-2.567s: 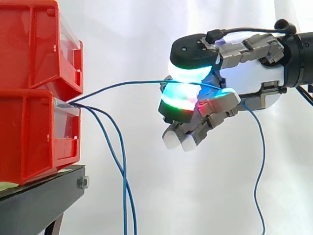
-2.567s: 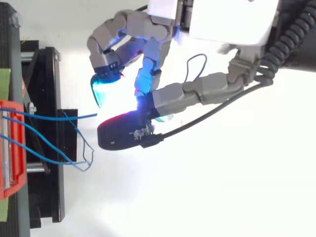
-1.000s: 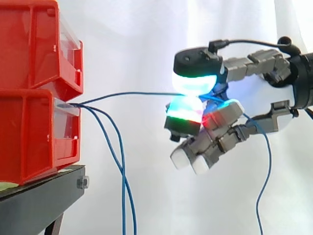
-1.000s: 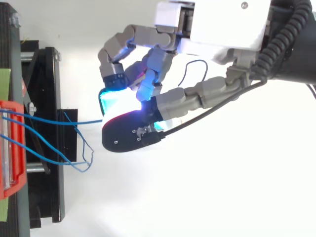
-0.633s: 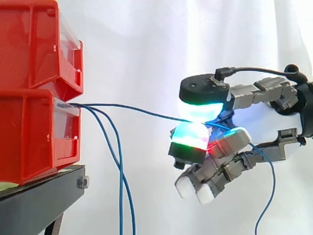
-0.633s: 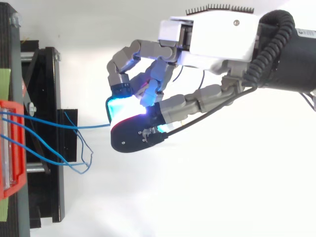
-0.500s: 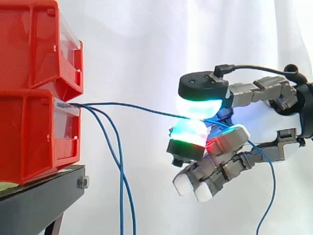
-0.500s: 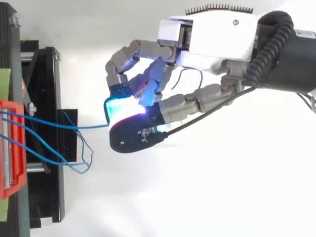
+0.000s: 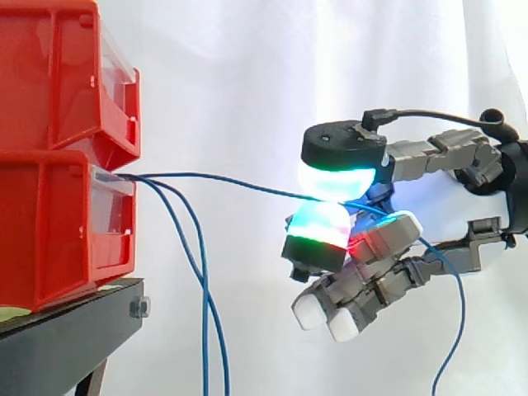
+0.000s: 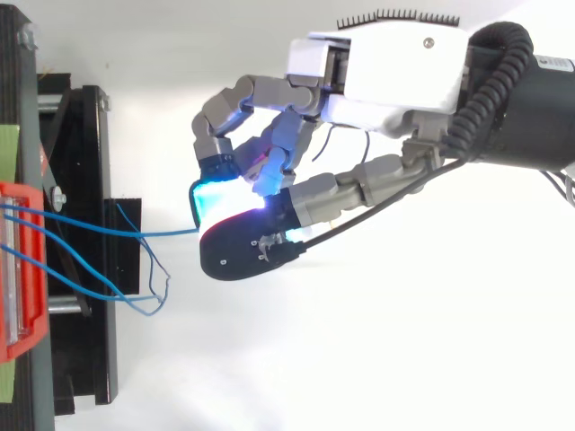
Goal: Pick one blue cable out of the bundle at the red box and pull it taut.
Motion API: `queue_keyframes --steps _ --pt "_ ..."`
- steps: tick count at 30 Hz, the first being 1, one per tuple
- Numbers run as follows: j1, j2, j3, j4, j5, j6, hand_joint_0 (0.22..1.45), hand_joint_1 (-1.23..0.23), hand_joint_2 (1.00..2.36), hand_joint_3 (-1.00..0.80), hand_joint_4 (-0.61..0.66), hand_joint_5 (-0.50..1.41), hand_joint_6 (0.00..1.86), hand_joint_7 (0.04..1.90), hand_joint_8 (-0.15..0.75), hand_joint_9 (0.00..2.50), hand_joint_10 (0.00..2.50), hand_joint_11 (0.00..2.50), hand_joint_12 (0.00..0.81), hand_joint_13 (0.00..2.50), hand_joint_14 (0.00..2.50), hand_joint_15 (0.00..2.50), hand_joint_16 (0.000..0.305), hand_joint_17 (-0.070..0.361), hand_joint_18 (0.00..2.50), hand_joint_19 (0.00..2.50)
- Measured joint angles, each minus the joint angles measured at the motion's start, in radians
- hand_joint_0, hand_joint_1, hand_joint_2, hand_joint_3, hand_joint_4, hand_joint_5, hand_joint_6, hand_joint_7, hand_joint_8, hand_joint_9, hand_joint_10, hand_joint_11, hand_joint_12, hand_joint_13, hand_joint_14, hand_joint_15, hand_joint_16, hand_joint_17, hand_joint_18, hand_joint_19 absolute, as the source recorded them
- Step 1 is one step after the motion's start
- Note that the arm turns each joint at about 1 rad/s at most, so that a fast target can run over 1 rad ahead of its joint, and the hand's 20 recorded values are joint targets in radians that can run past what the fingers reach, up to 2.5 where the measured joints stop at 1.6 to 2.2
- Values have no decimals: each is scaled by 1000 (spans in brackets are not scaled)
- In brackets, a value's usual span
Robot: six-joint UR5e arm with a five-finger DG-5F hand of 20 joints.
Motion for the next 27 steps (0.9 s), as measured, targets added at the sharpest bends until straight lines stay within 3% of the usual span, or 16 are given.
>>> queue_keyframes --steps 18,27 --pt "0 0 -1 2 2 -2 660 -885 1023 35 102 -101 911 1341 407 1243 12 1331 395 777 13 374 53 119 709 374" --pt "0 0 -1 2 2 -2 655 -880 1019 23 91 -99 909 1331 410 1014 15 1068 402 758 12 365 55 123 710 368"
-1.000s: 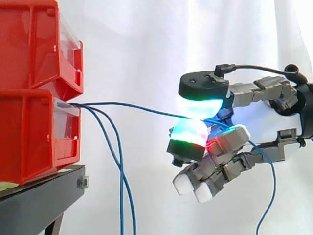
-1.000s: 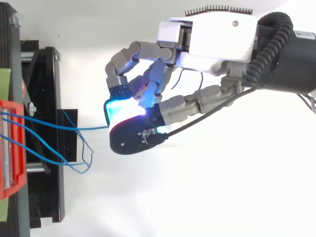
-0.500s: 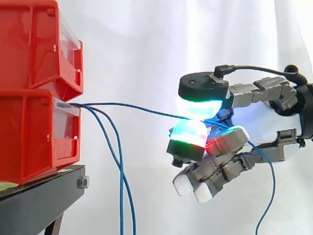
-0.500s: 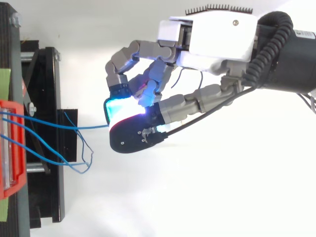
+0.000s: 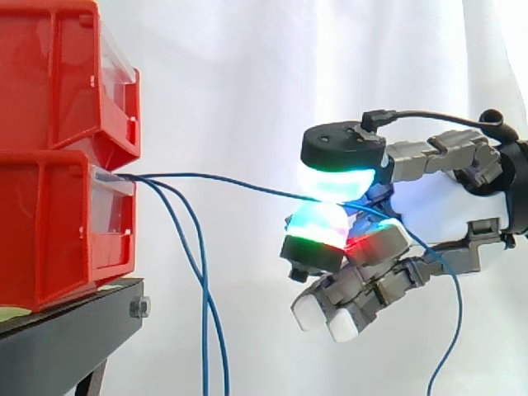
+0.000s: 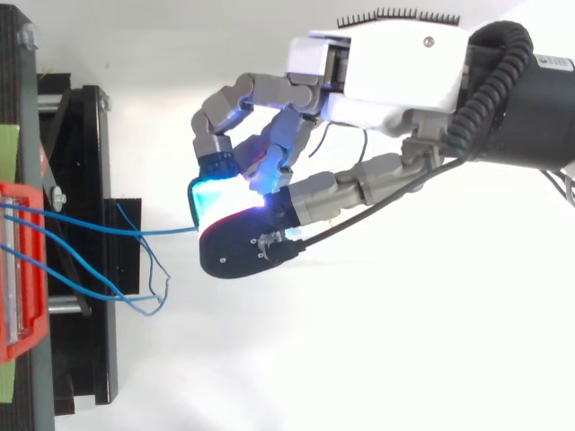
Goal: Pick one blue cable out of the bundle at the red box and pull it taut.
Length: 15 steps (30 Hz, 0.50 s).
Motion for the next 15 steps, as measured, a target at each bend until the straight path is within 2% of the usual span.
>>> queue_keyframes --steps 3,4,5,8,15 --pt "0 0 0 0 0 0 654 -879 1019 23 88 -99 908 1335 401 935 12 933 402 749 13 353 55 123 708 369" --pt "0 0 0 0 0 0 651 -877 1019 28 87 -99 909 1331 394 894 14 852 401 742 12 351 55 123 707 368" --pt "0 0 0 0 0 0 652 -879 1019 21 84 -99 908 1328 386 815 10 650 397 725 11 324 55 123 709 366" --pt "0 0 0 0 0 0 652 -879 1018 12 77 -99 908 1326 379 733 9 488 393 696 10 290 55 124 704 360" --pt "0 0 0 0 0 0 649 -876 1018 9 80 -99 907 1315 369 673 7 360 389 669 11 266 56 125 698 362"
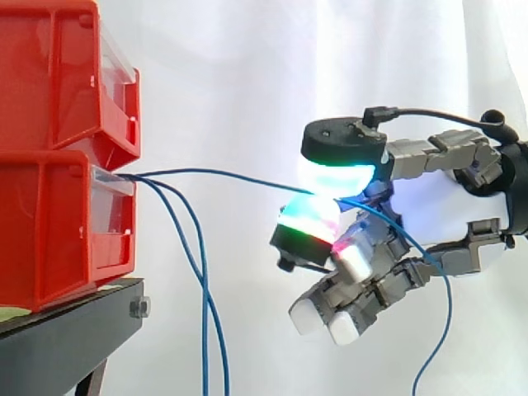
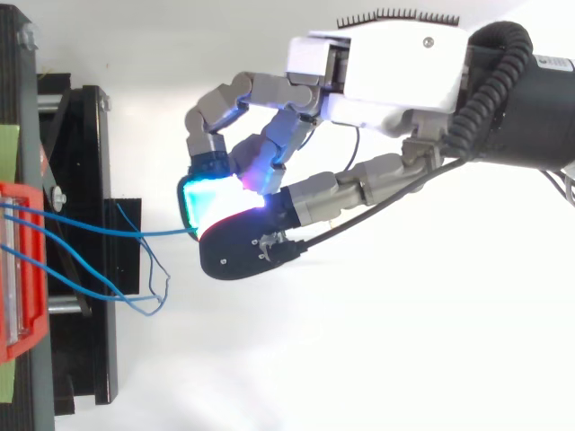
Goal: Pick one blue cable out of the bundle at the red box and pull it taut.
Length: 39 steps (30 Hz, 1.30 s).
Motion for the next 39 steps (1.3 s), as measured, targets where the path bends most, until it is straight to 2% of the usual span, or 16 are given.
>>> queue_keyframes --steps 39 --pt "0 0 -3 0 0 0 651 -874 1018 -7 92 -101 905 1313 376 693 10 418 391 666 10 296 56 125 684 381"
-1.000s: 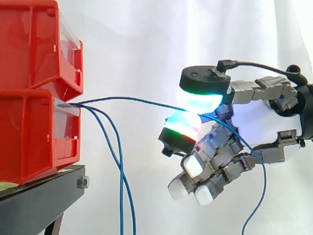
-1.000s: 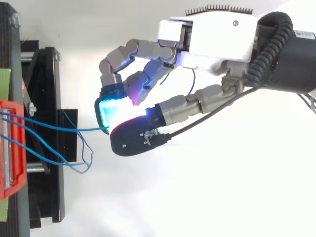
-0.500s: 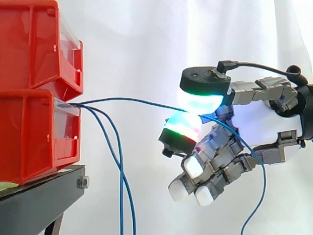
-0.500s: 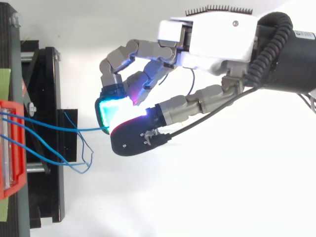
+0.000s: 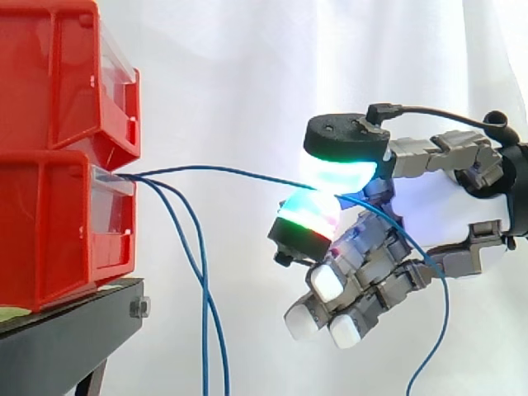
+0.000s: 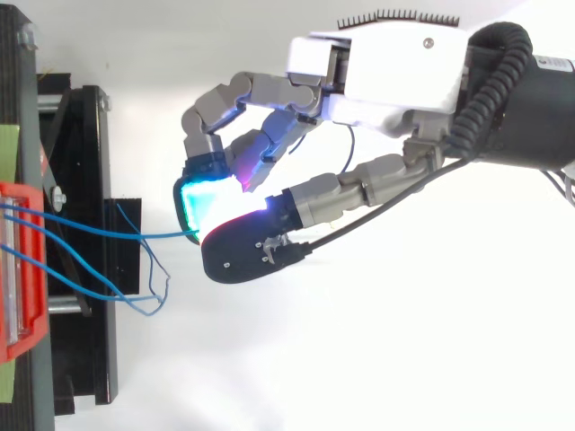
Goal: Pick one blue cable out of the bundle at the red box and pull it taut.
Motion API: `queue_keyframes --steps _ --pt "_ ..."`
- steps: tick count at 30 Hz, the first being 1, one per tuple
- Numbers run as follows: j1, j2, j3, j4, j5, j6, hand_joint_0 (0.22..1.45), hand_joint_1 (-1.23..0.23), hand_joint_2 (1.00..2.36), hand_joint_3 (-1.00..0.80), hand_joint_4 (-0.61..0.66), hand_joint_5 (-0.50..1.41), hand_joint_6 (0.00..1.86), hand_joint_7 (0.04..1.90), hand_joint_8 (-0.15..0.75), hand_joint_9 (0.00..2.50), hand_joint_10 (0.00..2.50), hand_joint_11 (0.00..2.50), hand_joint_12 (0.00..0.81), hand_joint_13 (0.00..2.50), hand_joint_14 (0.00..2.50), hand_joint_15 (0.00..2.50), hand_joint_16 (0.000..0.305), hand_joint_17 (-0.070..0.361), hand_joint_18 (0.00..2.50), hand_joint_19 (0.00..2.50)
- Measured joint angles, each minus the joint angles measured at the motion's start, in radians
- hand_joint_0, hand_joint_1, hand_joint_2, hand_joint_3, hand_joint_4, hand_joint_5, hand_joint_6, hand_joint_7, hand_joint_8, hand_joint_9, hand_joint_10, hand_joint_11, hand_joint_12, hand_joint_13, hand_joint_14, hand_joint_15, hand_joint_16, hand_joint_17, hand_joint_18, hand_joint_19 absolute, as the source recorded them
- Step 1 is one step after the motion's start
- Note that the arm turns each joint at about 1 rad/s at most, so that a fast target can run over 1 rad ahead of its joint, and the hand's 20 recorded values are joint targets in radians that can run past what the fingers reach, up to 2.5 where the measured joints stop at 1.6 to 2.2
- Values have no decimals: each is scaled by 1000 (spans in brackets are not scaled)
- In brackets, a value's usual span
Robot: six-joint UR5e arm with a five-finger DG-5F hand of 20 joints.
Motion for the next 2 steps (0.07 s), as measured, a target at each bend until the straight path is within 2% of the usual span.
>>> queue_keyframes --steps 2 --pt "0 0 0 0 0 0 651 -874 1019 -7 95 -101 905 1323 376 694 8 408 392 664 10 295 56 125 684 373"
